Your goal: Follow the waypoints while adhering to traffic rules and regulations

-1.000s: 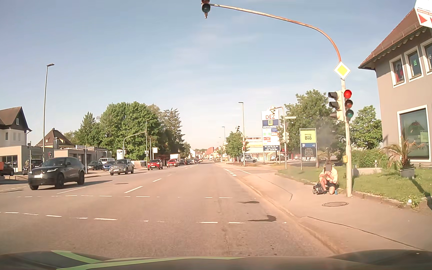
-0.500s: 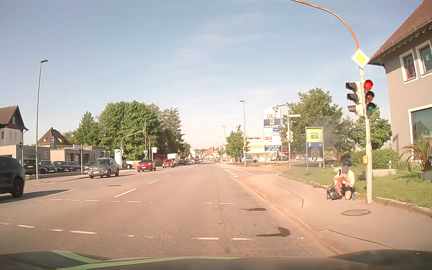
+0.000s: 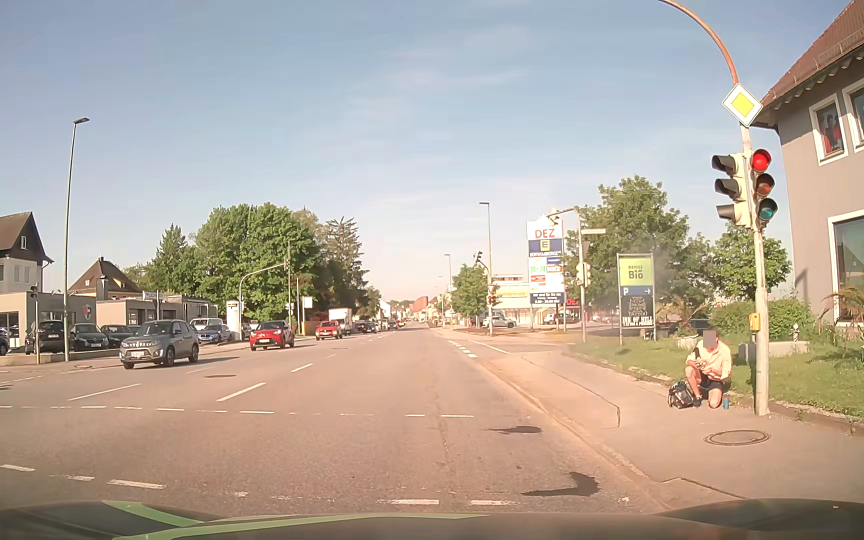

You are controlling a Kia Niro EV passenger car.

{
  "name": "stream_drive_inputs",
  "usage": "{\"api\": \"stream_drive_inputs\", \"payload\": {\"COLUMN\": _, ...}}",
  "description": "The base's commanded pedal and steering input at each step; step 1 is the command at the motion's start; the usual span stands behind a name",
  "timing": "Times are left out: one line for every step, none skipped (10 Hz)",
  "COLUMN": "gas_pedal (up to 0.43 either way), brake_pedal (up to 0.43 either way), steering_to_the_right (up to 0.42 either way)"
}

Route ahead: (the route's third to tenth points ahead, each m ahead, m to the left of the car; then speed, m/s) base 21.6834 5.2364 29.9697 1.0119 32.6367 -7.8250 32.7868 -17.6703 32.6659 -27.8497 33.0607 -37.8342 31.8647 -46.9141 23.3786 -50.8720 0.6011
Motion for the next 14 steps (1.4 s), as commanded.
{"api": "stream_drive_inputs", "payload": {"gas_pedal": 0.000, "brake_pedal": 0.250, "steering_to_the_right": 0.004}}
{"api": "stream_drive_inputs", "payload": {"gas_pedal": 0.000, "brake_pedal": 0.244, "steering_to_the_right": 0.003}}
{"api": "stream_drive_inputs", "payload": {"gas_pedal": 0.000, "brake_pedal": 0.232, "steering_to_the_right": 0.000}}
{"api": "stream_drive_inputs", "payload": {"gas_pedal": 0.000, "brake_pedal": 0.226, "steering_to_the_right": -0.001}}
{"api": "stream_drive_inputs", "payload": {"gas_pedal": 0.000, "brake_pedal": 0.220, "steering_to_the_right": -0.001}}
{"api": "stream_drive_inputs", "payload": {"gas_pedal": 0.000, "brake_pedal": 0.213, "steering_to_the_right": -0.001}}
{"api": "stream_drive_inputs", "payload": {"gas_pedal": 0.000, "brake_pedal": 0.201, "steering_to_the_right": -0.001}}
{"api": "stream_drive_inputs", "payload": {"gas_pedal": 0.000, "brake_pedal": 0.207, "steering_to_the_right": -0.001}}
{"api": "stream_drive_inputs", "payload": {"gas_pedal": 0.000, "brake_pedal": 0.226, "steering_to_the_right": -0.001}}
{"api": "stream_drive_inputs", "payload": {"gas_pedal": 0.000, "brake_pedal": 0.238, "steering_to_the_right": -0.001}}
{"api": "stream_drive_inputs", "payload": {"gas_pedal": 0.000, "brake_pedal": 0.256, "steering_to_the_right": -0.001}}
{"api": "stream_drive_inputs", "payload": {"gas_pedal": 0.000, "brake_pedal": 0.262, "steering_to_the_right": -0.001}}
{"api": "stream_drive_inputs", "payload": {"gas_pedal": 0.000, "brake_pedal": 0.274, "steering_to_the_right": -0.001}}
{"api": "stream_drive_inputs", "payload": {"gas_pedal": 0.000, "brake_pedal": 0.274, "steering_to_the_right": -0.001}}
